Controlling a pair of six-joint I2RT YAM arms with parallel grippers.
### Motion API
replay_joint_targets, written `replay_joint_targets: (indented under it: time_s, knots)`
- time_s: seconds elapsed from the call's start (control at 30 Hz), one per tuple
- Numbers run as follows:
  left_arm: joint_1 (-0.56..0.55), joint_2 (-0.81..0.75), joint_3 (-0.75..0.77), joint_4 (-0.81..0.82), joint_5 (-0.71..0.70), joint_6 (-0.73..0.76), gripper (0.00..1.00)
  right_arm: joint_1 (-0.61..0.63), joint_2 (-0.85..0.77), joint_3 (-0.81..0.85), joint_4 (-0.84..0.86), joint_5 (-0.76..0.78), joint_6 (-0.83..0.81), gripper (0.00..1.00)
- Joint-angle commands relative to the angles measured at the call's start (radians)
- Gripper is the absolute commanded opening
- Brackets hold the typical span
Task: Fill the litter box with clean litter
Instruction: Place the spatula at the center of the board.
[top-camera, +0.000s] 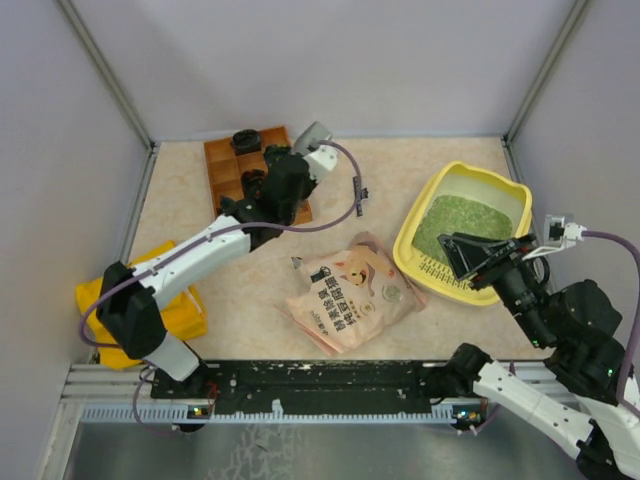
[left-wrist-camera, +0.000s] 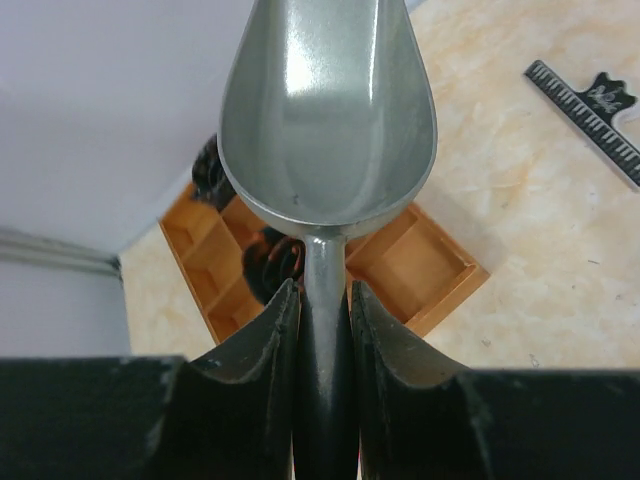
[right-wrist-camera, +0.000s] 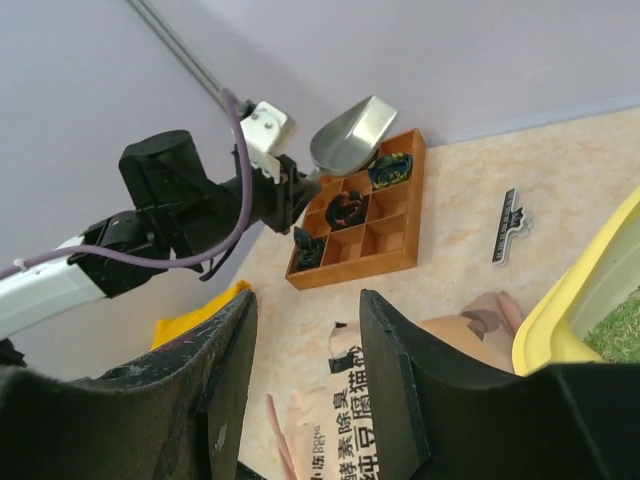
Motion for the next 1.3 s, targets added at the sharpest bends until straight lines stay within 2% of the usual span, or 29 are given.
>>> replay_joint_targets:
  time_s: [0.0,0.1,0.17,0.23,0.4,0.53,0.63,0.8,0.93,1.17,1.27]
  knots:
    - [0.078,-0.123,-0.14,0.084,-0.048,-0.258,0.0,-0.006,-0.004,-0.019,0.027,-0.024,0.017,0.46]
    - [0.174,-0.163,-0.173,0.025,-0.097,-0.452,0.0,-0.005,-0.003,-0.035,0.025,-0.027,0.024,0.46]
    - [0.257,-0.178,-0.17,-0.051,-0.047,-0.558,0.01,-0.005,-0.005,-0.046,0.023,-0.03,0.027,0.46]
    - [0.332,-0.19,-0.177,-0.083,0.011,-0.603,0.0,-0.005,-0.005,-0.056,0.018,-0.032,0.031,0.46]
    - [0.479,-0.197,-0.181,-0.121,0.015,-0.682,0.01,-0.006,-0.002,-0.07,0.009,-0.046,0.035,0.46]
    - [0.611,-0.172,-0.174,-0.158,0.12,-0.784,0.0,-0.005,0.004,-0.071,0.002,-0.05,0.036,0.46]
    - [0.675,-0.14,-0.178,-0.157,0.115,-0.81,0.01,-0.005,0.01,-0.071,0.001,-0.054,0.036,0.46]
    - [0.743,-0.056,-0.161,-0.164,0.124,-0.829,0.01,-0.006,0.023,-0.073,-0.014,-0.06,0.039,0.46]
    - [0.754,-0.019,-0.207,-0.158,0.098,-0.885,0.01,-0.005,0.04,-0.079,-0.04,-0.058,0.044,0.46]
    - [0.798,0.078,-0.231,-0.067,0.148,-0.883,0.0,-0.005,0.064,-0.104,-0.039,-0.074,0.057,0.46]
    - [0.81,0.118,-0.215,-0.052,0.169,-0.86,0.04,-0.006,0.077,-0.109,-0.04,-0.074,0.055,0.46]
